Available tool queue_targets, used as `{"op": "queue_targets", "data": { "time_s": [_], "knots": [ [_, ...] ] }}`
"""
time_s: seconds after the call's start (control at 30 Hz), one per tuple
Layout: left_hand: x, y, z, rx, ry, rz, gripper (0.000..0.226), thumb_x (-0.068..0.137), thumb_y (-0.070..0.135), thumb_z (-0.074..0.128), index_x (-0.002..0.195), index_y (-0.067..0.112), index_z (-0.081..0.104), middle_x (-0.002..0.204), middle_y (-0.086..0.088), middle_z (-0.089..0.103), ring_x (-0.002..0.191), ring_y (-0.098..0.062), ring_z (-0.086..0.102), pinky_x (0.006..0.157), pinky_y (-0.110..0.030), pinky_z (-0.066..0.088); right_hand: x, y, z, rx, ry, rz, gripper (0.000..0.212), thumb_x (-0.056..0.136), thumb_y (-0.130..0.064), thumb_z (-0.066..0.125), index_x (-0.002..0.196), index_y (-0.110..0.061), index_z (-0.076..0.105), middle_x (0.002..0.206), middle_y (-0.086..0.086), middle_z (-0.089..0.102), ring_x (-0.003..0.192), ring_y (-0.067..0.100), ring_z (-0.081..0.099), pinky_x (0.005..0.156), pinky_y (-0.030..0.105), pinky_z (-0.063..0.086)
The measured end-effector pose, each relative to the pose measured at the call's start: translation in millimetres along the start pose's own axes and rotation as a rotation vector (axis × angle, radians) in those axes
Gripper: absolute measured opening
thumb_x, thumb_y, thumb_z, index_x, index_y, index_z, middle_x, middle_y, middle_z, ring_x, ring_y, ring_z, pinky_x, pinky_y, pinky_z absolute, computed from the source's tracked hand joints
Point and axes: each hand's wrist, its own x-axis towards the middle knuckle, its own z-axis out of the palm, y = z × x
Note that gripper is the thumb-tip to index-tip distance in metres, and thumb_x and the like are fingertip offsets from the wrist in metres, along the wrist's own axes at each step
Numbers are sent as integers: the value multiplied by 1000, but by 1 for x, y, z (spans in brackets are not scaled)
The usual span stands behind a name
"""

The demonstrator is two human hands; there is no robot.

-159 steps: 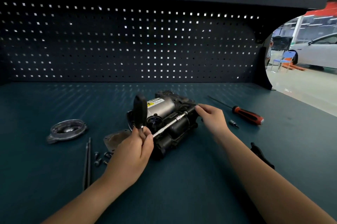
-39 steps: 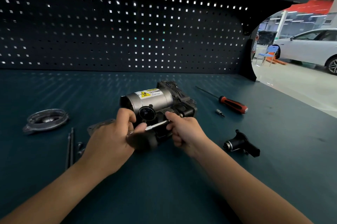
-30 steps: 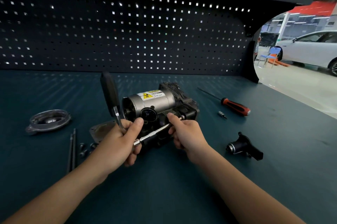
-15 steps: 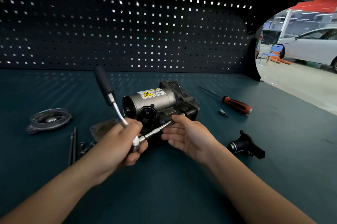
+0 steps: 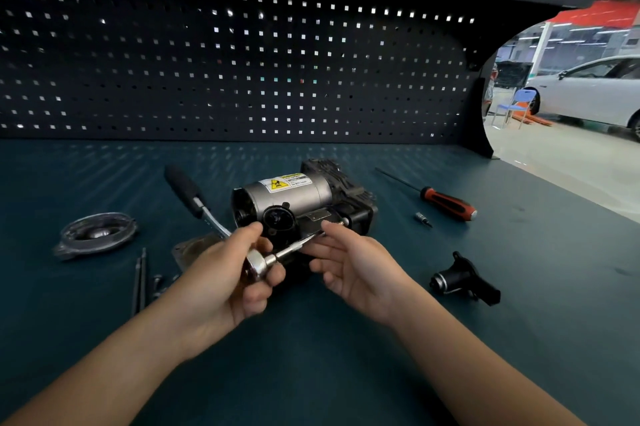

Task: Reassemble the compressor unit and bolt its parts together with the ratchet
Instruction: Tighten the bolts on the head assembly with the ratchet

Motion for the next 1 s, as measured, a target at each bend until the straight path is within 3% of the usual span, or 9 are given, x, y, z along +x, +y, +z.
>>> {"op": "queue_targets", "data": {
  "time_s": [0.13,0.27,0.33,0.43,0.6,0.7,0.83,0.9,1.0],
  "knots": [
    [-1,5,-5,287,-16,106,23,96,29,42,88,8,43,46,-4,51,31,-9,33,32,-18,29,1,1,7,99,38,-20,14,89,-7,58,78,1,60,55,8,66,39,8,58,36,12,42],
    [-1,5,-19,1236,158,681,19,81,41,54,83,26,42,51,8,53,44,-5,49,46,-15,31,3,3,13,100,91,-41,16,88,-4,59,73,1,60,50,6,63,36,7,55,36,13,43],
    [-2,4,-22,1415,194,853,24,78,29,66,80,27,41,51,16,46,43,1,42,48,-13,25,3,4,13,136,77,-44,17,89,-4,58,73,0,59,49,5,63,37,8,56,40,14,47],
    [-4,-3,-16,1214,194,826,22,85,36,54,73,20,47,49,8,52,45,-5,50,48,-15,33,0,5,11,162,52,-19,12,90,-8,58,84,1,60,55,8,66,40,9,58,39,14,46],
    [0,0,-4,197,49,163,36,94,42,39,81,10,46,46,-2,48,31,-8,31,33,-17,29,-5,3,10,198,-78,1,16,92,-13,54,85,0,60,74,11,72,53,13,67,43,16,49],
    [-3,8,-10,-83,-78,-43,20,84,31,49,82,12,45,50,-4,45,30,-8,29,30,-17,27,-3,3,16,192,-57,-34,10,92,-5,53,86,1,58,71,9,72,53,11,67,45,14,49],
    [-4,13,-26,585,-56,195,8,94,19,48,90,13,51,55,1,58,40,-9,46,41,-19,38,-1,4,23,148,29,-60,8,90,-2,56,83,0,58,63,7,70,45,9,62,42,13,47],
    [-7,16,-37,1037,-39,471,7,83,35,60,89,34,56,70,12,64,56,-4,57,56,-17,44,-1,5,24,126,53,-67,7,89,-4,58,83,0,58,61,6,69,42,8,60,40,13,45],
    [-17,15,-39,1205,51,690,19,66,58,51,83,50,52,76,21,63,75,3,58,69,-17,45,-1,5,24,115,61,-71,10,88,-7,61,81,0,60,55,4,66,41,8,60,40,13,45]
  ]
}}
